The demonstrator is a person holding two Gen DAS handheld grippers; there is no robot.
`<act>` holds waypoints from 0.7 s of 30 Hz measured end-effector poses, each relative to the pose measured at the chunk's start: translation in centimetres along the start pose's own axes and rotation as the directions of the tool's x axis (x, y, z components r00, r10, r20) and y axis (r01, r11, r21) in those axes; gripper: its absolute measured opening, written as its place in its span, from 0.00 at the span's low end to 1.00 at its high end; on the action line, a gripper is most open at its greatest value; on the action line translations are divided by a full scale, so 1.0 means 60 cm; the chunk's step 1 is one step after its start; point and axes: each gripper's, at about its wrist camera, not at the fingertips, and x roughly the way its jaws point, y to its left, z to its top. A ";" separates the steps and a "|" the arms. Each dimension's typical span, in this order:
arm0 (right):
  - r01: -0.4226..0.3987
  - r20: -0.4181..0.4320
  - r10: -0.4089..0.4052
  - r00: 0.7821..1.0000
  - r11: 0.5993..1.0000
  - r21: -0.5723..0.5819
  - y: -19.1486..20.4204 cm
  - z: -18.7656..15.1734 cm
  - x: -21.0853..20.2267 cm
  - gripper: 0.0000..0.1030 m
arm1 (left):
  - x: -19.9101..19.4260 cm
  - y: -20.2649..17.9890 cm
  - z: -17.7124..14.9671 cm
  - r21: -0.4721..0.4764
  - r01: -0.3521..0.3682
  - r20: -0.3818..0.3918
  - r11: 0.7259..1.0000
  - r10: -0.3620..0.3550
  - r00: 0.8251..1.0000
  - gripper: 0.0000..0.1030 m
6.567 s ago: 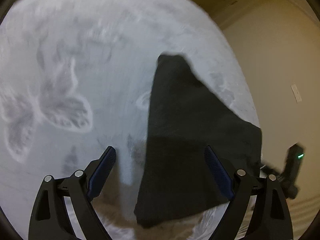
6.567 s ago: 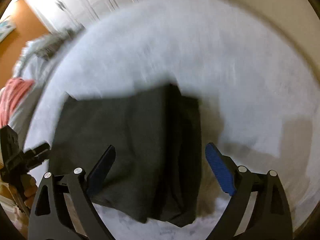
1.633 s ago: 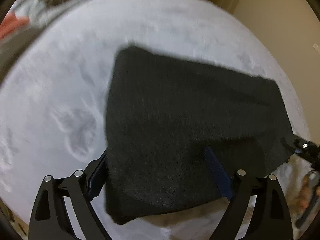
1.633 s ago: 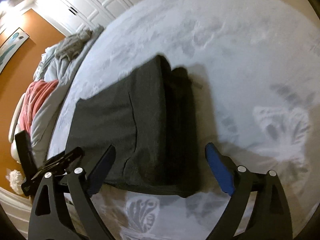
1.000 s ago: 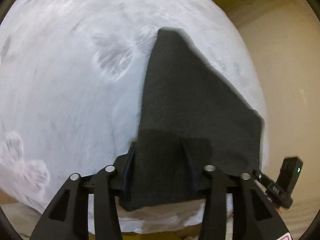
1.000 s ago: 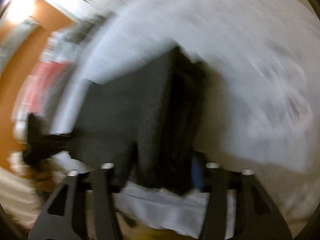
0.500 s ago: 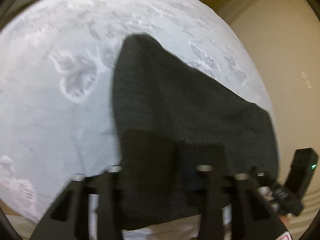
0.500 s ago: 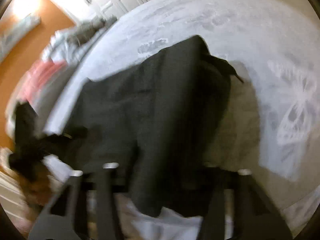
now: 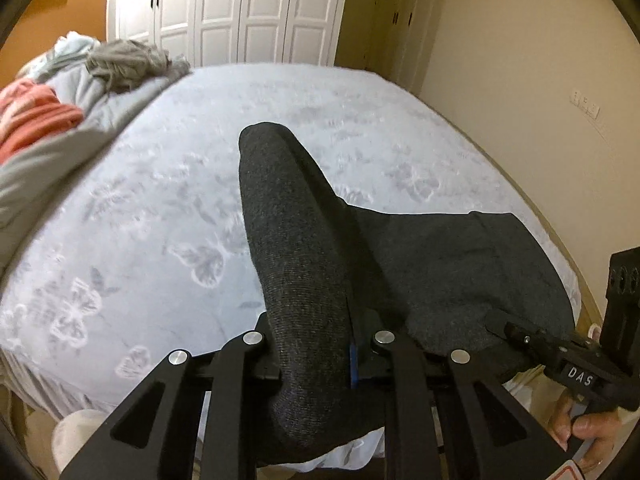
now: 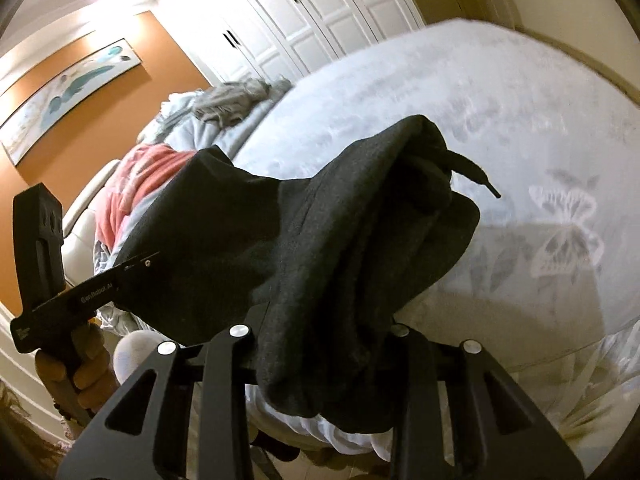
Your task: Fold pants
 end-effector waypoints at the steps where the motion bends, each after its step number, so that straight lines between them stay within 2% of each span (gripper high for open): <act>1: 0.002 0.018 -0.002 1.000 1.000 -0.018 0.011 0.006 -0.009 0.28 | -0.007 -0.004 0.007 0.004 -0.004 0.014 1.000 0.004 1.000 0.16; 11: 0.002 0.155 0.017 0.988 0.992 -0.123 0.076 0.085 -0.049 0.29 | -0.088 -0.021 0.073 0.032 -0.066 0.175 0.997 0.059 0.983 0.16; 21: 0.008 0.271 0.044 0.962 0.982 -0.189 0.118 0.167 -0.076 0.29 | -0.149 -0.035 0.153 0.052 -0.112 0.316 0.992 0.090 0.945 0.16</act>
